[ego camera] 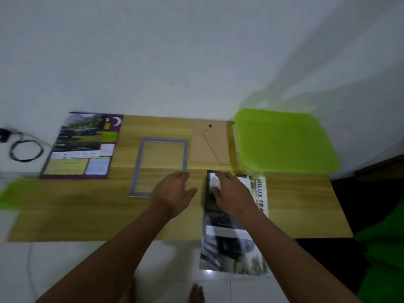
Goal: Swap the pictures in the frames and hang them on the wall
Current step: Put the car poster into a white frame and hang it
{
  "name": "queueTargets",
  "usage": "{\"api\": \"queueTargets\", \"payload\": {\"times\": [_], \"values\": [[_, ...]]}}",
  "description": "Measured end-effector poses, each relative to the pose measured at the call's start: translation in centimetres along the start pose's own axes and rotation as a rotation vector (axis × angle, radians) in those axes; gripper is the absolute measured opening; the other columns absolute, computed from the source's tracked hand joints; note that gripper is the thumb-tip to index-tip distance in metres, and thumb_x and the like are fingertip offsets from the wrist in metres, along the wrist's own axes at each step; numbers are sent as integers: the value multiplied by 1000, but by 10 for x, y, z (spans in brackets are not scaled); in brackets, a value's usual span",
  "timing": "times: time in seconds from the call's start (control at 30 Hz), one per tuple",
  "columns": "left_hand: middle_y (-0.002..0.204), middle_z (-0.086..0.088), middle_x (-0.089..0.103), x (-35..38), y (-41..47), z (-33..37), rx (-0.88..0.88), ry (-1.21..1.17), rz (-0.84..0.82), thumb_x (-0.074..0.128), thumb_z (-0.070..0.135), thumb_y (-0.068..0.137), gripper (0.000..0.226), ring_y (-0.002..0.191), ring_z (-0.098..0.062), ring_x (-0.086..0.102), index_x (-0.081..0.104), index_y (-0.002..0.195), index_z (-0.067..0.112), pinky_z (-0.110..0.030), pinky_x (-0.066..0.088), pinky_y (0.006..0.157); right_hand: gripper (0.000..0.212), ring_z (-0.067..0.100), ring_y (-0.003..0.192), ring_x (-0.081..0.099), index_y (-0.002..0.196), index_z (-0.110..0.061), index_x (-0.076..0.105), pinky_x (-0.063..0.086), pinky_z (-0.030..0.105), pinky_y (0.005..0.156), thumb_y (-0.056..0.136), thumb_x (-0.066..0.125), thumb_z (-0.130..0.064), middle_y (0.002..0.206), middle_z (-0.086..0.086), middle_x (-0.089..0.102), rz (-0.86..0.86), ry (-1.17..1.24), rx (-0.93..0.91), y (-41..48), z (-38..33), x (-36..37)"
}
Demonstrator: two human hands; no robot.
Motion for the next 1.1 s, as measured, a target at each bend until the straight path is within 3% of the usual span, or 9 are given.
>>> {"api": "queueTargets", "payload": {"times": [0.23,0.37,0.47,0.57,0.63,0.73,0.8,0.97,1.1], "values": [[123,-12,65,-102,-21,-118,-137,8,123,57,52,83,62,113,-28,61,63,125,7,-36,48,93,44,27,119,54,137,-12,49,51,40,92,101,47,-36,133,8,53,-7,-28,-133,64,-141,-1],[98,-15,72,-152,-31,-199,-235,-34,210,59,35,80,41,91,-34,68,71,104,4,-39,53,78,41,28,117,55,132,-10,52,51,40,91,101,47,-36,128,9,54,-41,-20,-177,105,-226,21],[107,-15,71,-179,-28,-258,-317,-23,225,66,28,83,37,99,-33,66,70,111,4,-38,50,86,37,28,116,56,127,-13,56,50,38,89,99,50,-37,123,8,57,-45,43,-176,140,-278,44],[104,-16,71,-196,-17,-303,-330,-10,218,72,20,82,30,93,-33,66,70,107,3,-33,49,78,36,26,115,56,124,-15,57,50,38,89,98,51,-39,120,6,58,-62,73,-156,172,-316,71],[106,-15,71,-203,-6,-331,-347,-12,227,72,21,83,32,93,-31,66,69,110,5,-32,48,77,34,27,113,56,120,-13,58,49,37,87,99,51,-39,119,7,58,-72,57,-128,192,-333,86],[108,-13,69,-200,8,-372,-393,-42,212,72,27,83,37,95,-28,64,67,114,8,-31,45,76,22,29,102,60,93,-16,55,48,35,74,98,53,-37,98,6,55,-71,44,-66,217,-348,103],[106,-11,68,-192,13,-391,-418,-82,193,74,30,81,36,94,-25,62,68,111,11,-28,42,73,23,30,101,60,85,-18,50,52,38,75,96,56,-37,98,6,55,-59,43,-19,228,-353,111],[104,-9,63,-177,18,-418,-483,-139,170,80,32,75,41,96,-24,59,68,111,15,-27,40,75,36,31,120,46,104,-11,62,48,45,96,93,61,-45,121,12,51,-20,22,92,242,-352,128],[103,-9,63,-177,19,-426,-527,-185,203,84,26,70,42,94,-24,59,69,108,15,-27,40,74,35,31,120,46,104,-11,63,48,45,97,87,70,-41,121,11,52,54,142,157,243,-352,136]]}}
Point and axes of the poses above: each hand's wrist, its own y-axis towards the middle knuckle, its own x-axis out of the palm, z = x × y, the point moved 9 cm from there along y, towards the middle knuckle
